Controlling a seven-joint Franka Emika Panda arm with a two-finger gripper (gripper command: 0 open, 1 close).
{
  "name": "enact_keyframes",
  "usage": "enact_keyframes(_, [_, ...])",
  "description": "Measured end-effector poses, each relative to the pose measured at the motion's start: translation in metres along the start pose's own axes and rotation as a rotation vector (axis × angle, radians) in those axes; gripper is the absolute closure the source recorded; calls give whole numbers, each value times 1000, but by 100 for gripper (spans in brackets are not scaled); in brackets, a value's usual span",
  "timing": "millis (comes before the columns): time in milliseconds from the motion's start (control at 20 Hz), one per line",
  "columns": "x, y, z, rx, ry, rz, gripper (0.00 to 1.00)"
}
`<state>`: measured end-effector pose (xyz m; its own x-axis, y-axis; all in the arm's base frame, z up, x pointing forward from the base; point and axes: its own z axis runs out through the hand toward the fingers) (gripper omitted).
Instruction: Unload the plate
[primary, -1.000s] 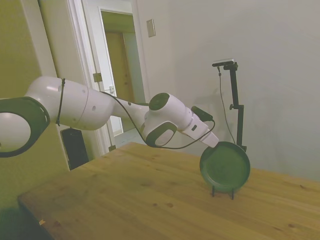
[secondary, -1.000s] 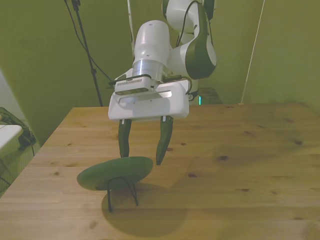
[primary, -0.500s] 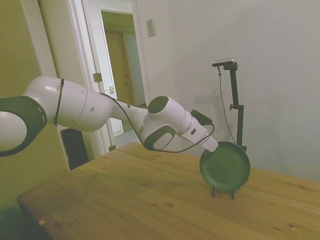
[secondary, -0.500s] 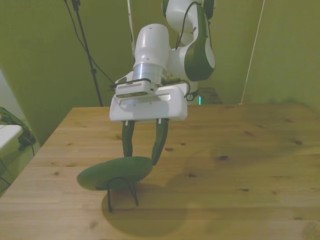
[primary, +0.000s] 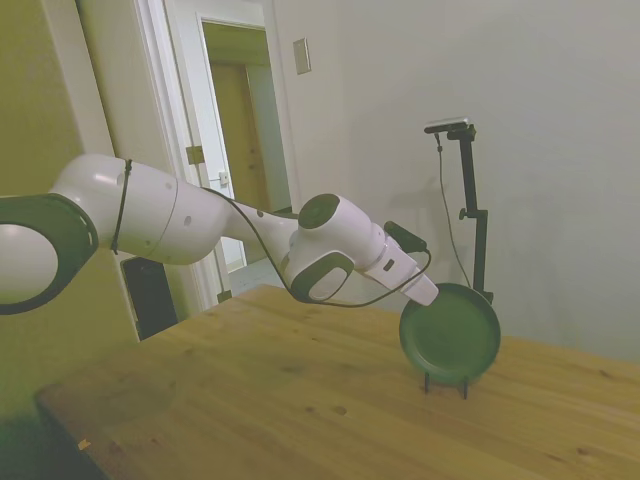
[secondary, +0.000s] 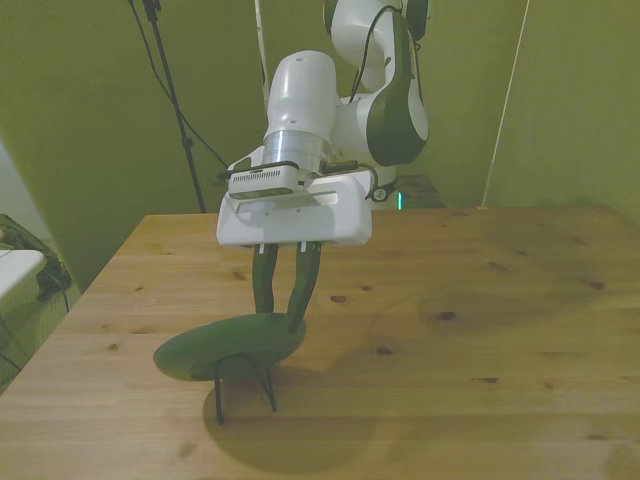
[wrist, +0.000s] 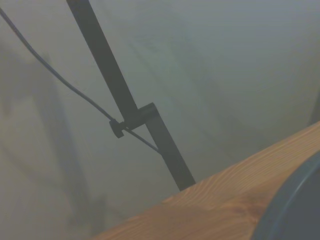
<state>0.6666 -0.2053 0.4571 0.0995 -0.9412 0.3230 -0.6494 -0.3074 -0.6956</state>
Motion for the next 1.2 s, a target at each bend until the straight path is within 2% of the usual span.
enact_keyframes(800, [1, -2, -1, 5, 3, 0, 100])
enact_keyframes(1200, [5, -21, -20, 41, 19, 6, 100])
